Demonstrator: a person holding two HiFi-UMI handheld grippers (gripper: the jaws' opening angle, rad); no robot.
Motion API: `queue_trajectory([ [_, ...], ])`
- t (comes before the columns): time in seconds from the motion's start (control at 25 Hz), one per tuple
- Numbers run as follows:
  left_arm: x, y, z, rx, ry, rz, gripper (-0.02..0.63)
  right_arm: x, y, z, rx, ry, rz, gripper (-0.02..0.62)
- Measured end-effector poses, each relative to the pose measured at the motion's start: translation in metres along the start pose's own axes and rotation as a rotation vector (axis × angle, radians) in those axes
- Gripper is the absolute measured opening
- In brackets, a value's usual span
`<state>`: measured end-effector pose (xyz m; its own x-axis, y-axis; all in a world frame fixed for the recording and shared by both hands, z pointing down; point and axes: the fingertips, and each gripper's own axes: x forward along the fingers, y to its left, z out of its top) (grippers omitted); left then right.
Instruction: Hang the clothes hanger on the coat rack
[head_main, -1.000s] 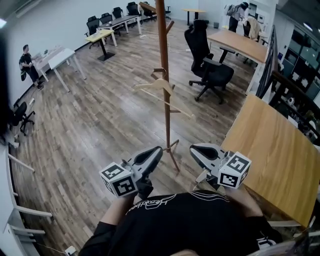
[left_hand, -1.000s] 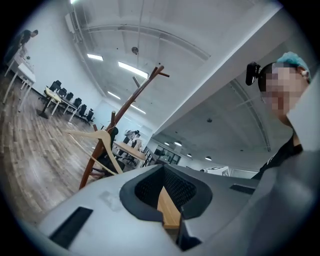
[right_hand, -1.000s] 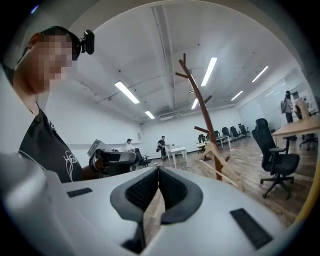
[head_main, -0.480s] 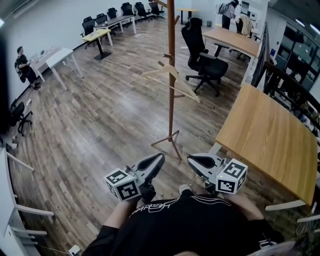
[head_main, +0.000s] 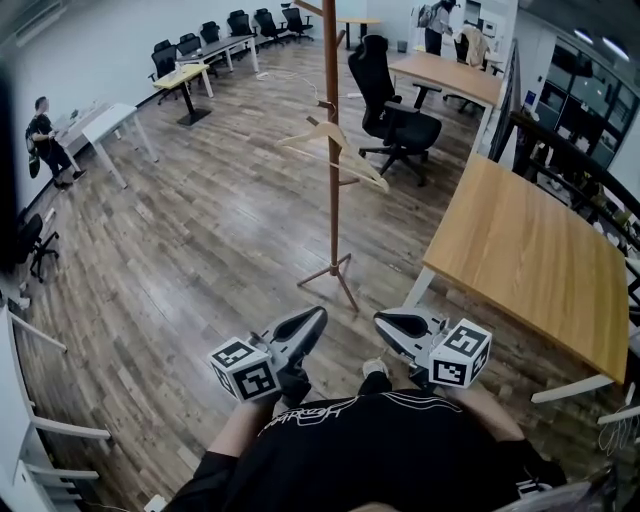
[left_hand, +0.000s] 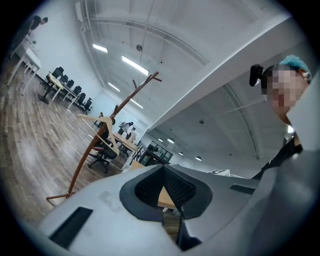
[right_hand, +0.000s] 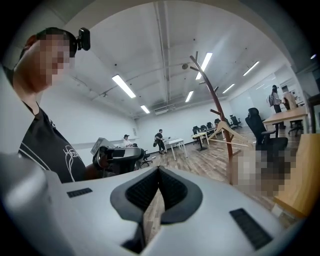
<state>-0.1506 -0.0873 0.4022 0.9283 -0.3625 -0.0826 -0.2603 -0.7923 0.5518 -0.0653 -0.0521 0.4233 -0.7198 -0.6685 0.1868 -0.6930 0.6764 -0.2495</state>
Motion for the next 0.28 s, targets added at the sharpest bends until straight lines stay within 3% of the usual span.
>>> queue_trajectory([
  [0.28,0.0,-0.012,-0.006,-0.007,0.013,-0.024,0.007,-0.013,0.005,-0.009,0.011,0.0,-0.035,0.038],
])
